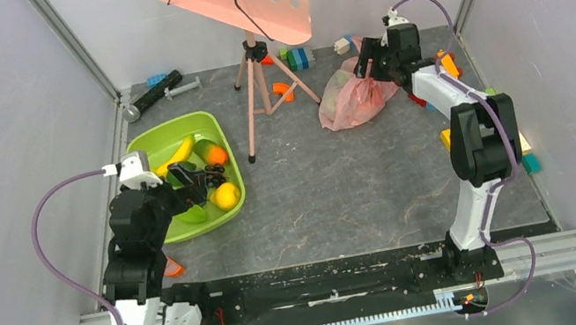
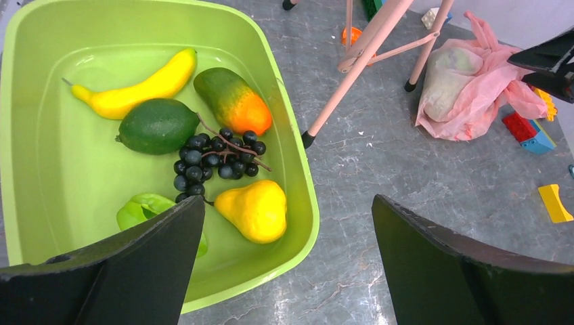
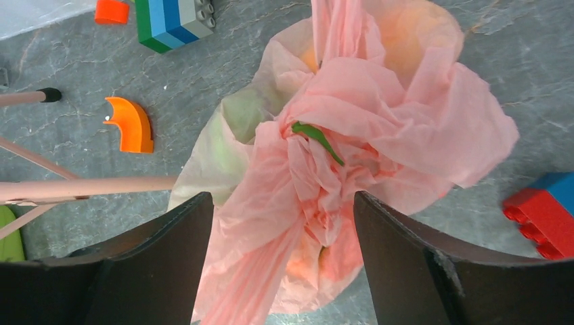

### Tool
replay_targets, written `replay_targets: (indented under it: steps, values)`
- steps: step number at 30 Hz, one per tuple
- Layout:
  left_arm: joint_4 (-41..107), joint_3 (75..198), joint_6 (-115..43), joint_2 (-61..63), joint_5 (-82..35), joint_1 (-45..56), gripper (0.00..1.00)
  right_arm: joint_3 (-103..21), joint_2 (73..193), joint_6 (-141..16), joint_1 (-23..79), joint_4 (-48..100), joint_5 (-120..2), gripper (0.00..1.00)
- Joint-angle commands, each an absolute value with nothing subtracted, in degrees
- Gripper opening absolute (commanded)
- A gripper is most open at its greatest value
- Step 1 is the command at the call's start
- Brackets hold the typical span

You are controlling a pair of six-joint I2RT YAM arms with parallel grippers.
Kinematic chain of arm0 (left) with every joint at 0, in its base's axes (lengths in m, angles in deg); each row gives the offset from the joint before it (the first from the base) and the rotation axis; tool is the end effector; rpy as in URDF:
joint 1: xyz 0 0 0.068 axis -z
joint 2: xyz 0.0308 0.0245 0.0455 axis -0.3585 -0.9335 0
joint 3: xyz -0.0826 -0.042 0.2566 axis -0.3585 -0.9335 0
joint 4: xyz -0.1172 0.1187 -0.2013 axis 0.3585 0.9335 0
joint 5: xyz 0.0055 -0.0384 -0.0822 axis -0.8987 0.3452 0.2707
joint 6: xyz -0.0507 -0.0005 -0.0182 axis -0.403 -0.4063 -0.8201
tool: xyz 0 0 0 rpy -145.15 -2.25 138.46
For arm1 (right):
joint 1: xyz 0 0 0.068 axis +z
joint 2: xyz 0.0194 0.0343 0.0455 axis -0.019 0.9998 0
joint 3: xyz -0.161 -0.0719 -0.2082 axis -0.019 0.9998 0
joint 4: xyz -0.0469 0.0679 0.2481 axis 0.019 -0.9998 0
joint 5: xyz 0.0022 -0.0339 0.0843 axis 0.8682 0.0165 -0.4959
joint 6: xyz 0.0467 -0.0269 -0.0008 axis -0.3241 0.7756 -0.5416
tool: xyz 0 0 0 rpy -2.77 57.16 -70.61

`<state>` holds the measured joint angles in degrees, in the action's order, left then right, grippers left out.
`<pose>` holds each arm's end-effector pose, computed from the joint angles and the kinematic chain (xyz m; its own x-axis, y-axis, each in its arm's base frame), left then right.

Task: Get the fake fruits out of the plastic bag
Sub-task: Move the plastic bag to the center of the board.

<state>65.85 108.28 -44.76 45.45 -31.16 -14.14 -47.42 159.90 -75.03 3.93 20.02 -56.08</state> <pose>0.1223 -0.0150 0.3290 -0.3289 -0.3126 -0.8911 0.0125 0.9421 -0.3350 0.4383 0.0414 0.2538 -0.5523 0.2838 -0.7839 0.0292 0.9463 0.3221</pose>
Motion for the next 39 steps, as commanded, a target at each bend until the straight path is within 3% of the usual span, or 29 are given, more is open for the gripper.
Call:
replay_targets:
  steps: [1, 10, 15, 18, 30, 39]
  values:
    - [65.29, 107.83, -41.06, 46.47, -31.34, -14.14, 1.0, -52.49, 163.49, -76.52, 3.75, 19.84, -58.62, 0.77]
    - [65.43, 108.08, -41.07, 45.27, -29.95, -14.15, 1.0, -54.56, 169.4, -75.72, 3.73, 19.72, -60.42, 0.59]
    - [65.43, 108.12, -41.07, 45.11, -29.65, -14.14, 1.0, -52.07, 167.79, -74.34, 3.74, 20.98, -60.39, 0.35]
    - [65.34, 108.08, -41.13, 44.83, -29.2, -14.15, 1.0, -47.04, 162.47, -73.03, 3.74, 24.01, -59.36, 0.28]
    - [64.59, 107.99, -42.01, 44.73, -26.39, -14.06, 1.0, -33.27, 138.82, -65.6, 3.9, 22.62, -60.6, 0.23]
    - [62.88, 108.18, -44.35, 44.33, -16.75, -14.07, 1.0, -19.18, 121.9, -66.19, 7.27, 16.2, -60.69, 0.24]
